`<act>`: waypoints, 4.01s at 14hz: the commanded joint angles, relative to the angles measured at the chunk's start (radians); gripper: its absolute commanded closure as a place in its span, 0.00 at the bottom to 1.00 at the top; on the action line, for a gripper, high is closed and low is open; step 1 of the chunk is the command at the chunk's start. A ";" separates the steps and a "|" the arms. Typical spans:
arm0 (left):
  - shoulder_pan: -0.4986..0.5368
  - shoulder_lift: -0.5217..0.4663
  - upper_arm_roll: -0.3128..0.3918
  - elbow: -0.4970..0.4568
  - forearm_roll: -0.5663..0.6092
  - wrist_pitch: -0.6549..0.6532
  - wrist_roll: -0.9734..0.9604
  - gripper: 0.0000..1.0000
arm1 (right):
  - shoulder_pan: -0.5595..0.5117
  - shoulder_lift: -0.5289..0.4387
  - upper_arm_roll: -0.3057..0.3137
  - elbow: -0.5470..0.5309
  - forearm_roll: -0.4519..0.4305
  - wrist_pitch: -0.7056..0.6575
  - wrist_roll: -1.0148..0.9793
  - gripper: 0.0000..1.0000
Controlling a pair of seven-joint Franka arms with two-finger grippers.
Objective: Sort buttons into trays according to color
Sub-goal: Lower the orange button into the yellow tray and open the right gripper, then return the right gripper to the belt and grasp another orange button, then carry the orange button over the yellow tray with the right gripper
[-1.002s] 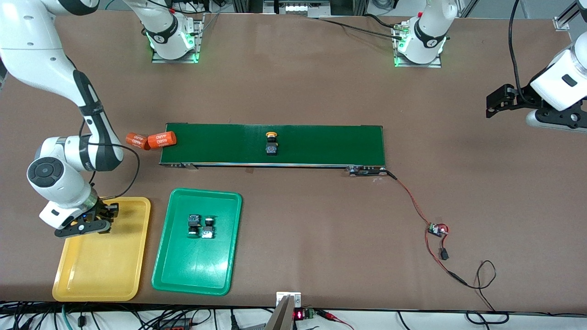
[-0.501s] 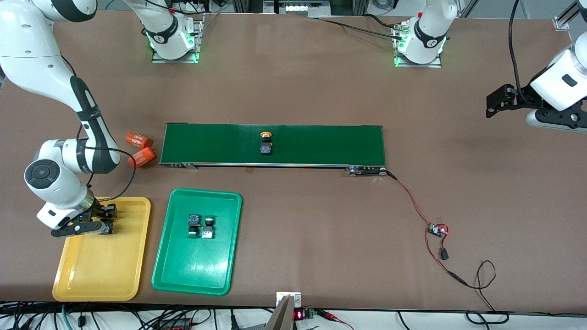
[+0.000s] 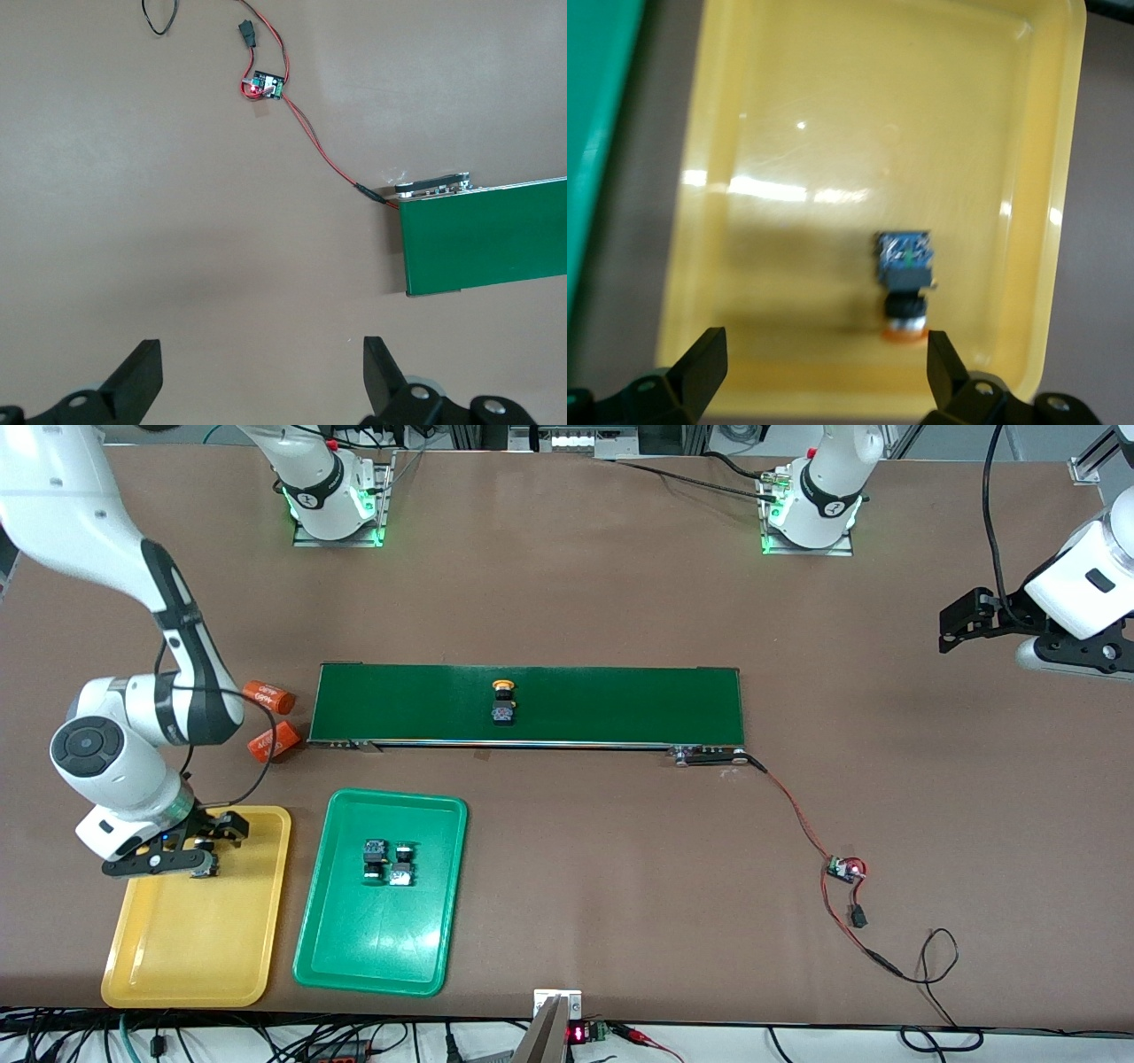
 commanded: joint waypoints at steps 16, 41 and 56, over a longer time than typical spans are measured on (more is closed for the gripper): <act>-0.003 0.011 0.001 0.029 0.023 -0.020 0.015 0.00 | 0.301 -0.369 0.174 -0.425 0.227 -0.071 0.392 0.00; 0.006 0.013 0.005 0.029 0.023 -0.017 0.013 0.00 | 0.344 -0.217 0.168 -0.448 0.290 0.041 0.447 0.03; -0.005 0.026 -0.002 0.052 0.024 -0.028 0.013 0.00 | 0.236 -0.230 0.055 -0.078 0.282 -0.213 0.191 0.91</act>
